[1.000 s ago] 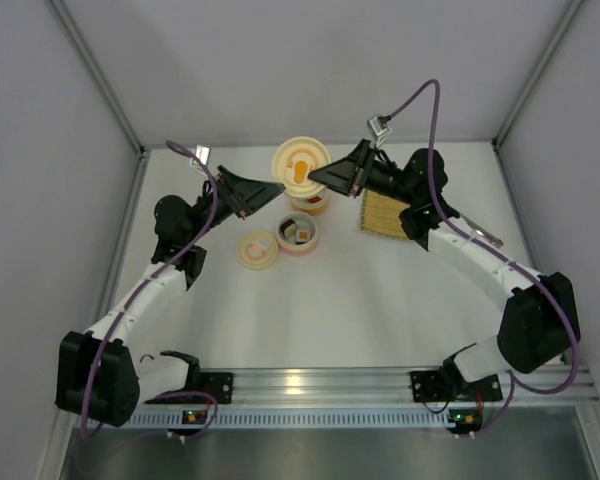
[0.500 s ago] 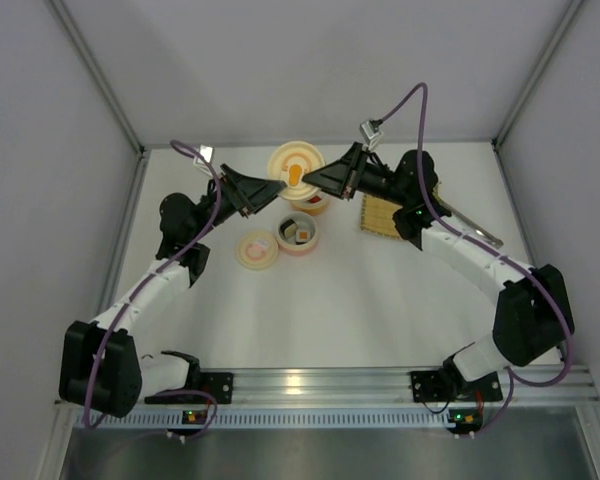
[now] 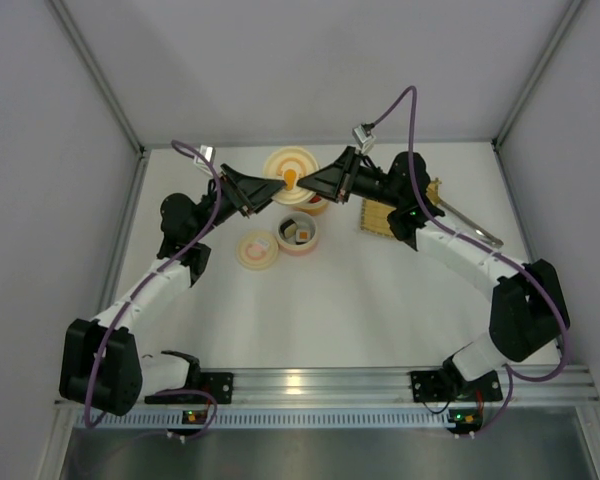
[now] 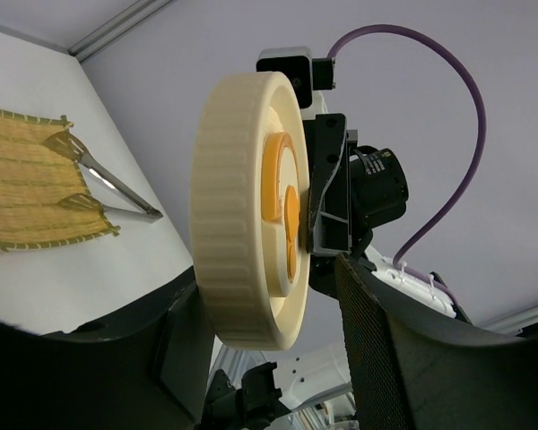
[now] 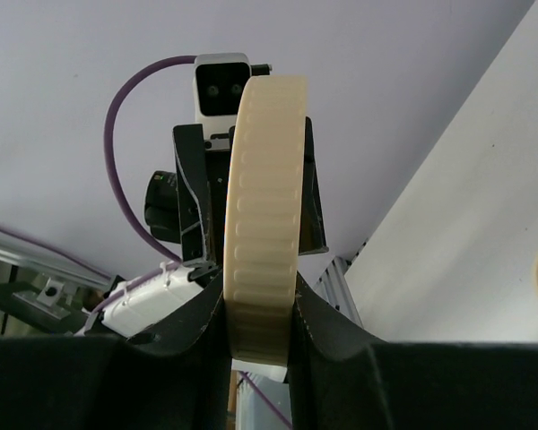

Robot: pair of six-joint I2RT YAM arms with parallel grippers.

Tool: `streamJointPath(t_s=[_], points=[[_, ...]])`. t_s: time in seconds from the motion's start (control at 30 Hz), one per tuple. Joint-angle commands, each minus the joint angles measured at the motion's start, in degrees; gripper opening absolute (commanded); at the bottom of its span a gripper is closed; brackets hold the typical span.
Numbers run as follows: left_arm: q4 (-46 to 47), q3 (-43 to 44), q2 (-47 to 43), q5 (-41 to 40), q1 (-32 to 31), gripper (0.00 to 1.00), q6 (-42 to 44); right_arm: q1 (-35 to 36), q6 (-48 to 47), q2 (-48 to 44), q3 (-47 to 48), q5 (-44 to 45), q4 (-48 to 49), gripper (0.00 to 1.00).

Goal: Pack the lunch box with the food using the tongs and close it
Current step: Adjust the box lid.

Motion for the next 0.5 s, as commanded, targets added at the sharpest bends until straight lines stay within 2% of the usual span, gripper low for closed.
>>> streamJointPath(t_s=[0.0,0.47], points=[[5.61,1.78,-0.38,0.36,-0.31,0.58,-1.70,0.78,0.56,0.12,2.15,0.96,5.28,0.00],[5.70,1.52,-0.65,0.81,-0.31,0.50,-1.79,0.52,1.70,0.82,3.82,2.01,4.93,0.00]])
